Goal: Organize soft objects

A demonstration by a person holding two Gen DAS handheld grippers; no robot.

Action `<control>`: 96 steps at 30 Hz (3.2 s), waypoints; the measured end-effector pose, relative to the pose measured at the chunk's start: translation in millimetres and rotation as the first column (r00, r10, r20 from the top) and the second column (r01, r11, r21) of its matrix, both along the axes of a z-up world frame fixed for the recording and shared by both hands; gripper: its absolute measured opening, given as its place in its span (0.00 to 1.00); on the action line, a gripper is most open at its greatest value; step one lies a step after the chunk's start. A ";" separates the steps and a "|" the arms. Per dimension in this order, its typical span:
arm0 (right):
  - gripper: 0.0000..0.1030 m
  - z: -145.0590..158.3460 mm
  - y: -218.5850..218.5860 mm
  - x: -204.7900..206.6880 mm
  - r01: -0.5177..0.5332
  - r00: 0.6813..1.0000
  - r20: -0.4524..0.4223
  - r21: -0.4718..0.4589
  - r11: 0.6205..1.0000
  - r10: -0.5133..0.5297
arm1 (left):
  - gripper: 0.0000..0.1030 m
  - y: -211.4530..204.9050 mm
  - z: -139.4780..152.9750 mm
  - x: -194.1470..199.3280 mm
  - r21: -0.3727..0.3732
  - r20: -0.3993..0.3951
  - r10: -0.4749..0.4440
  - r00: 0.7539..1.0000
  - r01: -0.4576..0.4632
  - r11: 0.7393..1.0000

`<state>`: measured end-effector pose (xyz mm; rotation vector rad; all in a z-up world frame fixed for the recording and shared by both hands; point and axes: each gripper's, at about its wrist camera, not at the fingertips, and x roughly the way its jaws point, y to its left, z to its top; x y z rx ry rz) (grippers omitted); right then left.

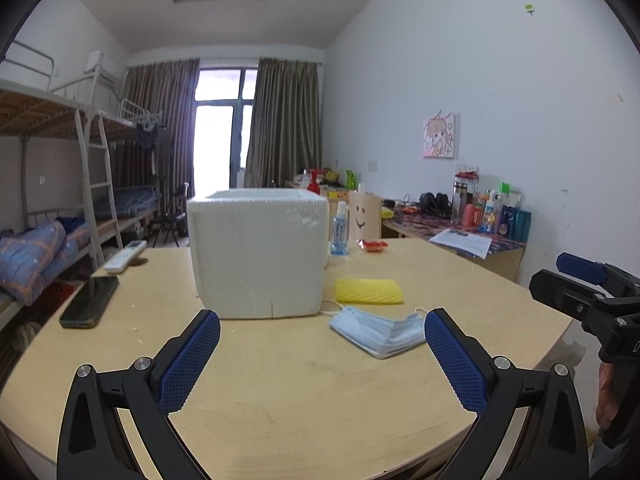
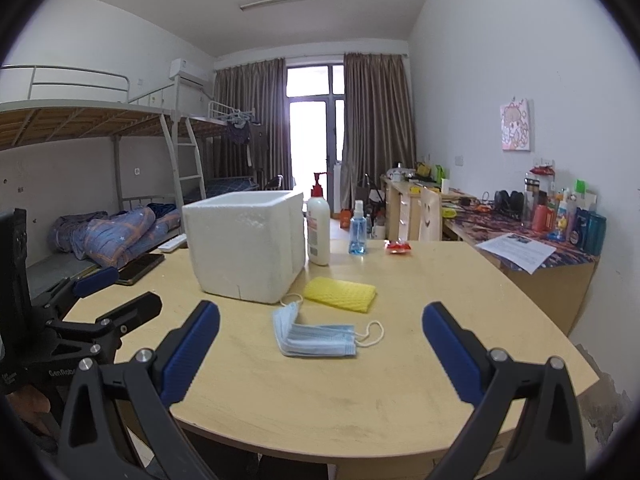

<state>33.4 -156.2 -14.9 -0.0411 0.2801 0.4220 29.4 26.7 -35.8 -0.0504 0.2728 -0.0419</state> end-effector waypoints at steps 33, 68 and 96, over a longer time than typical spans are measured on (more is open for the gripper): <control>1.00 -50.9 -39.2 89.8 0.087 0.978 -0.190 0.013 0.996 -0.083 | 0.99 -68.3 -39.0 115.7 0.073 -0.308 -0.167 0.937 0.198 0.977; 1.00 -74.2 -76.2 130.2 0.101 0.948 -0.310 0.087 0.991 -0.070 | 0.62 -93.8 -63.0 188.1 0.116 -0.567 -0.099 0.818 0.198 0.973; 1.00 -68.6 -70.8 125.8 0.102 0.948 -0.307 0.053 0.993 -0.081 | 0.11 -84.5 -44.7 168.4 0.096 -0.475 -0.151 0.867 0.222 0.970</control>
